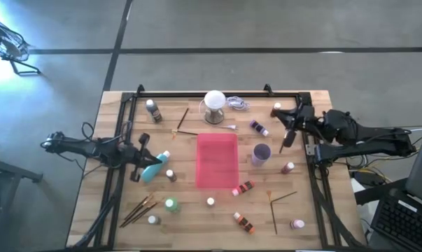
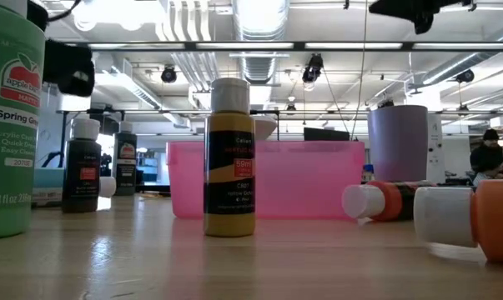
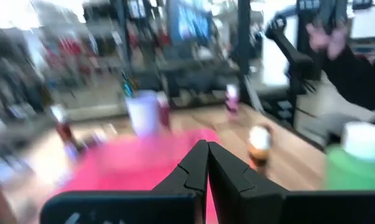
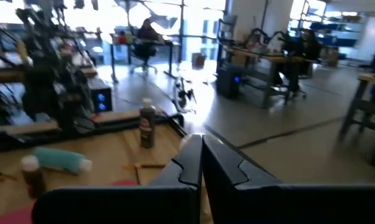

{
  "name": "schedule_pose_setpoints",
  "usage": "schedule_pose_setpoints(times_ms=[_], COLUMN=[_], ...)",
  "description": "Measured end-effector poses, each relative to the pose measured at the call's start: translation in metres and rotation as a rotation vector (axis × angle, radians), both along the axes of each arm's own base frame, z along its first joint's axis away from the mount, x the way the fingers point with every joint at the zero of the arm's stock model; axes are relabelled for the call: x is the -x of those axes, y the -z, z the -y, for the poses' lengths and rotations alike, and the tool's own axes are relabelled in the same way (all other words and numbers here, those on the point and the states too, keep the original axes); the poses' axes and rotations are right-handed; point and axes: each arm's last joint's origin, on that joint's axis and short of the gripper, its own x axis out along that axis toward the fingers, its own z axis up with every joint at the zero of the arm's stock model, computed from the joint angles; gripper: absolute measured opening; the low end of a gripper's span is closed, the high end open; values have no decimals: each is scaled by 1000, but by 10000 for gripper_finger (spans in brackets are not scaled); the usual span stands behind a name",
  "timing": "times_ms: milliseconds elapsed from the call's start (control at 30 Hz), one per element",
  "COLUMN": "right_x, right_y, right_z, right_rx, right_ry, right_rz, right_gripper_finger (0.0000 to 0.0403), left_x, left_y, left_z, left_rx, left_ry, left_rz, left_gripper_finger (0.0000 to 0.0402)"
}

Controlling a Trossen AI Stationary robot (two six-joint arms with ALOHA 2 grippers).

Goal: Pick & Place Paint Supplies
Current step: Put the silver paintbrush into the purple cup

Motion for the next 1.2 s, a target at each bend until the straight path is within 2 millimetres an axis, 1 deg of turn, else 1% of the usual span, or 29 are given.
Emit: schedule_pose_setpoints(times_ms=[133, 200, 333, 467, 633, 833, 967, 1000, 1067, 1200], right_x=[-5, -11, -26, -35, -40, -45, -46, -46, -46, -43], right_y=[10, 12, 14, 13, 16, 21, 20, 19, 16, 10], right_z=[2, 3, 4, 4, 6, 6, 7, 7, 8, 12], right_rx=[41, 50, 100, 171, 158, 135, 177, 193, 216, 254], right_ry=[81, 120, 120, 117, 180, 189, 189, 193, 228, 329], right_rz=[-74, -72, -109, -181, -199, -208, -224, -224, -214, -191], right_gripper_finger=[8, 8, 8, 8, 8, 8, 8, 8, 8, 8], left_x=[2, 3, 5, 5, 5, 5, 6, 7, 8, 7], left_y=[-14, -20, -27, -28, -28, -28, -30, -33, -38, -41], left_z=[-1, -1, -2, -2, -2, -2, -2, -3, -6, -8], left_rx=[-53, -46, -23, 23, 122, 124, 136, 129, 153, 136], left_ry=[-29, -34, -37, -29, -11, -11, -9, -28, -124, -190], left_rz=[157, 222, 294, 290, 277, 276, 303, 332, 388, 371], left_gripper_finger=[14, 14, 14, 14, 14, 14, 14, 14, 14, 14])
